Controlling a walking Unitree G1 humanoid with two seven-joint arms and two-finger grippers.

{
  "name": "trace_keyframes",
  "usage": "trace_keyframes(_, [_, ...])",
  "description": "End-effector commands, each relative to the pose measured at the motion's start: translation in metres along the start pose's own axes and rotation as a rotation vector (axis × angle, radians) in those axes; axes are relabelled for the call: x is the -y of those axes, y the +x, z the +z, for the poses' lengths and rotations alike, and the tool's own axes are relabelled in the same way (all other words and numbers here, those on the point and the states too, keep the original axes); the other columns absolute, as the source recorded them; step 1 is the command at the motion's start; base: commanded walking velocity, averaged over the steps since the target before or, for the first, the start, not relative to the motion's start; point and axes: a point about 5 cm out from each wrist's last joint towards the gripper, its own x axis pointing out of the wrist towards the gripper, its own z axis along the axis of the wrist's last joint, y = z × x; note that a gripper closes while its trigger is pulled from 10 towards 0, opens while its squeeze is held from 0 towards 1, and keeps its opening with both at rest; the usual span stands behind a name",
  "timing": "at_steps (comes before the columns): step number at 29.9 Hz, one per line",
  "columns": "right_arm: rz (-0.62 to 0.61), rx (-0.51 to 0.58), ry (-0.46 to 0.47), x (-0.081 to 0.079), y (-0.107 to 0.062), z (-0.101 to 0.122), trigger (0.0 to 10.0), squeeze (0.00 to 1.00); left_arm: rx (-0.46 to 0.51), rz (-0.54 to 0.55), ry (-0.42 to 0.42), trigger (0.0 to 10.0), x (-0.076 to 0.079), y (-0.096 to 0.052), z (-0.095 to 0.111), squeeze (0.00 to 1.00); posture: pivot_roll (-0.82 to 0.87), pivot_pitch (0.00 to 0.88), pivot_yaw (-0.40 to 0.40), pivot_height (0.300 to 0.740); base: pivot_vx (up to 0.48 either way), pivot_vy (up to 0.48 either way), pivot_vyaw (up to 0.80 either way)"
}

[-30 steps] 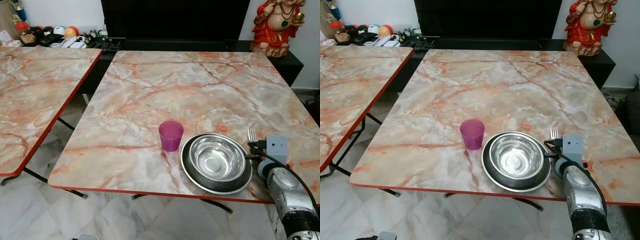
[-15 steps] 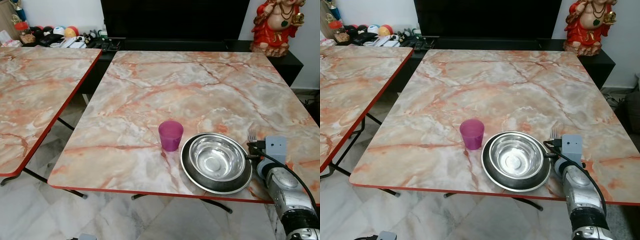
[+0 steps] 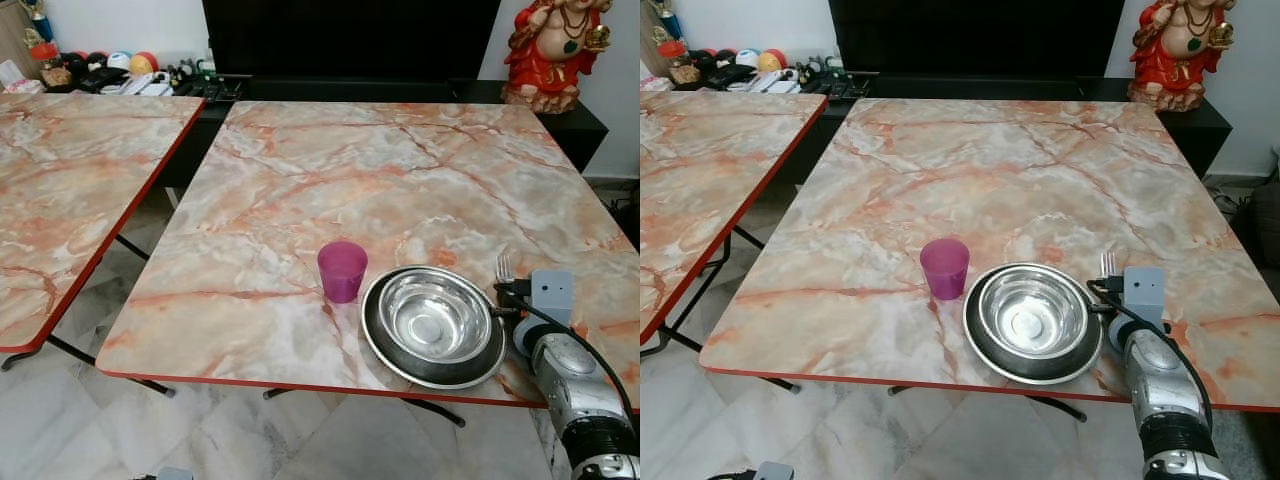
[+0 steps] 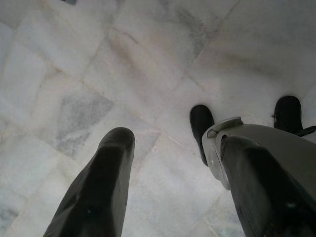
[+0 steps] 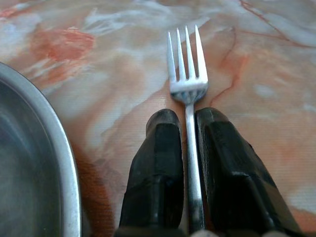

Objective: Setting the table

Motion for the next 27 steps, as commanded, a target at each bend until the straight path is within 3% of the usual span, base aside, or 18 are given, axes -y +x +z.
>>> trace_keyframes(1, [0.003, -0.013, 0.021, 0.0, 0.001, -0.001, 10.0, 0.0, -0.02, -0.003, 0.018, 10.0, 0.0, -0.001, -0.006, 0.0, -0.01, 0.123, 0.03, 0.74, 0.0, 0.0, 0.0])
trace_keyframes(8, [-0.001, -0.019, 0.013, 0.001, 0.0, -0.004, 10.0, 0.0, -0.019, -0.005, 0.022, 10.0, 0.0, -0.001, -0.006, 0.0, -0.01, 0.125, 0.03, 0.74, 0.0, 0.0, 0.0])
trace_keyframes(14, [-0.022, 0.09, 0.045, 0.004, 0.0, 0.013, 10.0, 0.0, -0.02, -0.007, 0.026, 10.0, 0.001, -0.001, -0.006, 0.0, -0.01, 0.124, 0.031, 0.74, 0.0, 0.0, 0.0])
trace_keyframes(23, [-0.009, 0.128, 0.048, 0.002, 0.0, 0.02, 10.0, 0.0, -0.019, -0.013, 0.031, 10.0, 0.002, -0.001, -0.005, 0.0, -0.01, 0.121, 0.03, 0.74, 0.0, 0.0, 0.0])
trace_keyframes(27, [0.013, 0.218, 0.058, -0.003, -0.001, 0.032, 10.0, 0.0, -0.021, -0.014, 0.036, 10.0, 0.003, -0.001, -0.006, 0.0, -0.01, 0.119, 0.029, 0.74, 0.0, 0.0, 0.0])
